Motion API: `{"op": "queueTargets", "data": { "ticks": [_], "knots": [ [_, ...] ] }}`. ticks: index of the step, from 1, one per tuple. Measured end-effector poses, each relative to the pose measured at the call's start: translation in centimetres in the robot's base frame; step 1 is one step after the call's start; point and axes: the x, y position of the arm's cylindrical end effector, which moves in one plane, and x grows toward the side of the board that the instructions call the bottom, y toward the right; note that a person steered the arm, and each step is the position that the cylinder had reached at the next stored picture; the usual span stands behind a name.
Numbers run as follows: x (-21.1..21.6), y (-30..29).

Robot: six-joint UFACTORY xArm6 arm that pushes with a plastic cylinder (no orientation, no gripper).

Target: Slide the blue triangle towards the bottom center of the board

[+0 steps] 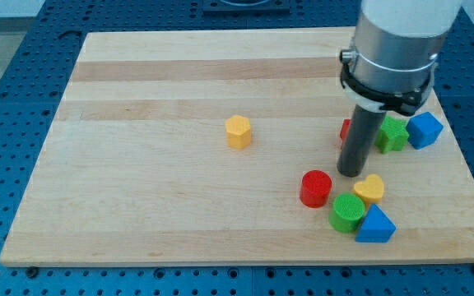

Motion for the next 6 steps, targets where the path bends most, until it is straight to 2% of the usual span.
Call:
{"op": "queueTargets", "data": {
  "ticks": [1,2,3,4,6],
  "knots": [
    [0.1,6.1],
    [2.5,9.2],
    [6.9,9.0],
    [9.7,7.2],
    [9.6,-4.2]
  ]
}}
